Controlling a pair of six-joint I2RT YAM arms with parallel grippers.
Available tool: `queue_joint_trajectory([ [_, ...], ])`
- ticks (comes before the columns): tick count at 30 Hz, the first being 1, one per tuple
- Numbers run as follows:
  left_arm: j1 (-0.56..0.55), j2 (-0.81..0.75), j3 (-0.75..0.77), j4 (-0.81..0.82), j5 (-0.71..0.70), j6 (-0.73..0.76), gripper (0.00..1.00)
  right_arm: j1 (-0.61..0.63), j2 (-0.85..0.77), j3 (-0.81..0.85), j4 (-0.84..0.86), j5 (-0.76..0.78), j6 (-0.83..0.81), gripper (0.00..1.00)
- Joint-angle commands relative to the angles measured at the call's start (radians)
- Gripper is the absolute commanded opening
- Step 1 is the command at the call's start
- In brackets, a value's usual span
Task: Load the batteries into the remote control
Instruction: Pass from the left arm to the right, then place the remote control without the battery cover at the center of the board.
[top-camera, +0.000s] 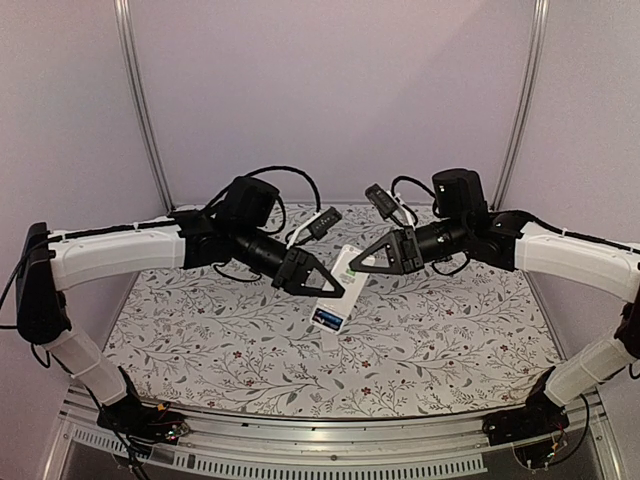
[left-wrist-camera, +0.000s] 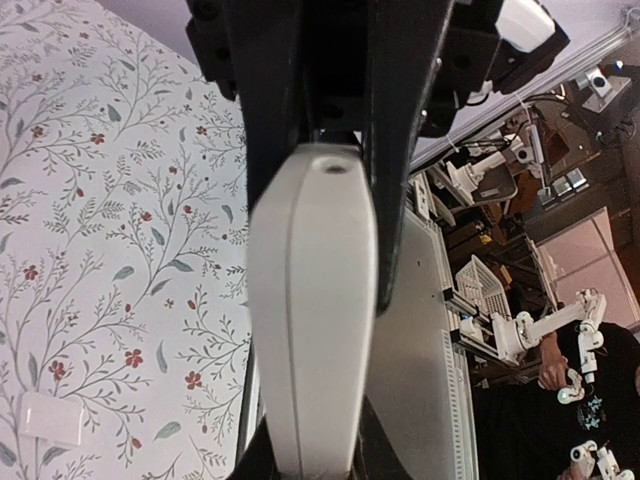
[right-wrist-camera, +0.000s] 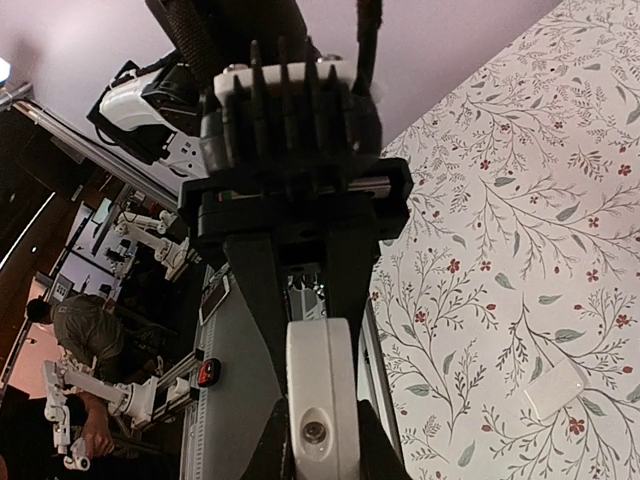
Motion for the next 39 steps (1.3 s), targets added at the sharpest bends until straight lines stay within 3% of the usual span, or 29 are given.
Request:
queue_joint_trajectory([
  [1,0.022,0.010,0.033,-0.008,-0.031,0.007,0.13,-0.018,0.006,-0.006,0.002,0.002,0.021,0.04],
  [3,0.035,-0.005,0.017,0.004,-0.090,-0.002,0.28,-0.042,0.003,-0.026,0.006,0.025,0.038,0.00],
  [6,0.057,-0.050,-0.027,0.030,-0.260,-0.024,0.59,-0.092,-0.007,-0.065,0.020,0.073,0.072,0.00],
  [8,0.074,-0.090,-0.067,0.066,-0.355,-0.047,0.86,-0.120,-0.020,-0.094,0.023,0.131,0.094,0.00],
  [10,0.079,-0.132,-0.108,0.090,-0.466,-0.040,0.99,-0.150,-0.029,-0.124,0.024,0.187,0.117,0.00],
  [17,0.060,-0.149,-0.167,0.034,-0.732,0.022,1.00,-0.205,0.036,-0.252,0.110,0.364,0.198,0.01],
  [28,-0.023,-0.036,-0.113,-0.074,-0.814,0.136,0.99,-0.208,0.225,-0.324,0.365,0.422,0.308,0.07],
  [37,-0.025,-0.019,-0.103,-0.085,-0.833,0.129,1.00,-0.208,0.268,-0.390,0.403,0.451,0.331,0.27],
  [39,-0.025,-0.019,-0.103,-0.089,-0.845,0.126,1.00,-0.208,0.257,-0.415,0.402,0.452,0.336,0.35],
])
